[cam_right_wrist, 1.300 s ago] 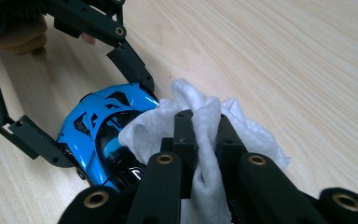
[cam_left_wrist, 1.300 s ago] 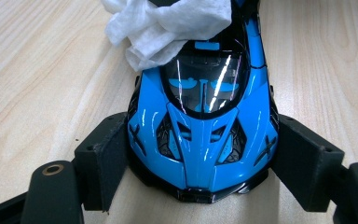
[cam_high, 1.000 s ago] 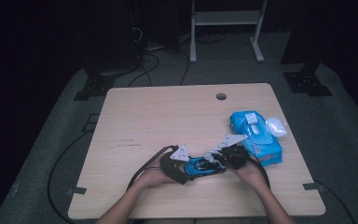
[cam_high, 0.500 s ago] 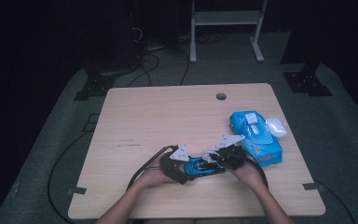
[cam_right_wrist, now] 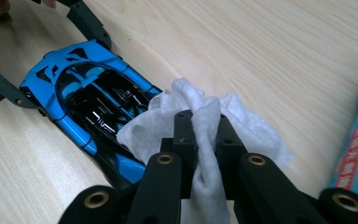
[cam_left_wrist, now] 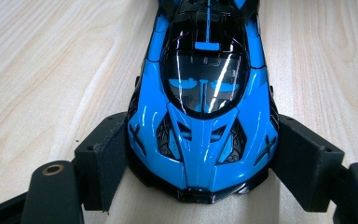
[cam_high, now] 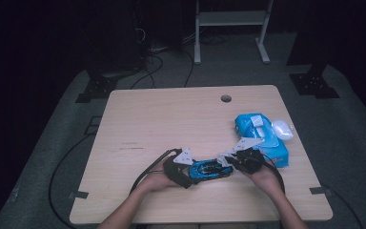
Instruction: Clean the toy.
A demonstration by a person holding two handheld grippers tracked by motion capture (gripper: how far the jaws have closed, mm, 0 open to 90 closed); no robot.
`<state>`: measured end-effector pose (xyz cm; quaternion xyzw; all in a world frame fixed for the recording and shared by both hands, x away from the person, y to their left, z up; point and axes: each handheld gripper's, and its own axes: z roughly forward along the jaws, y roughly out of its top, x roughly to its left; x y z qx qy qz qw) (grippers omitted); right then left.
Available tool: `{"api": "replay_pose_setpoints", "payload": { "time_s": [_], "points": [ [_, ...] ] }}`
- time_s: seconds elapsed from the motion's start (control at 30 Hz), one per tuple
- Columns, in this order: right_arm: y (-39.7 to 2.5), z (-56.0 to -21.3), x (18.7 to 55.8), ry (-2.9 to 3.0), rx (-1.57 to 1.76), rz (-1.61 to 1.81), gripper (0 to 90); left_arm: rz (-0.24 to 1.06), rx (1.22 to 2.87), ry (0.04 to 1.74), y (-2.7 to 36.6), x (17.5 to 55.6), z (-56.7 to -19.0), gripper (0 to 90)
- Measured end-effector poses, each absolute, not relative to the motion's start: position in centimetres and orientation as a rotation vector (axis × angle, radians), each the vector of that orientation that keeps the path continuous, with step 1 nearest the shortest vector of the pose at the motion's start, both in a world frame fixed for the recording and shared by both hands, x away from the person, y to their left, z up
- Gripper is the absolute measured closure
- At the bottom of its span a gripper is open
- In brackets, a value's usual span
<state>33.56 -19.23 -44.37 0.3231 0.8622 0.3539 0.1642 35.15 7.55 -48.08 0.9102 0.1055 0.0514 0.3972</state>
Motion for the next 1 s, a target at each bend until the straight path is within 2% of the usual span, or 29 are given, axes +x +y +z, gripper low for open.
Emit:
{"api": "replay_pose_setpoints", "payload": {
  "time_s": [0.17, 0.4, 0.63, 1.0],
  "points": [
    [-18.3, -44.4, 33.3, 2.457, 0.873, 0.989, 82.5, 0.130, 2.305, 0.271, 7.6, 35.1, -48.1, 24.3],
    [-19.3, -44.4, 33.3, 2.456, 0.896, 1.006, 82.5, 0.129, 2.301, 0.263, 7.6, 35.2, -48.1, 24.3],
    [-17.4, -44.3, 33.5, 2.492, 0.833, 0.993, 82.5, 0.130, 2.299, 0.270, 7.6, 35.1, -48.1, 24.3],
    [-19.9, -44.1, 32.6, 2.479, 0.882, 1.006, 82.6, 0.132, 2.300, 0.261, 7.7, 35.2, -48.1, 24.3]
  ]
}}
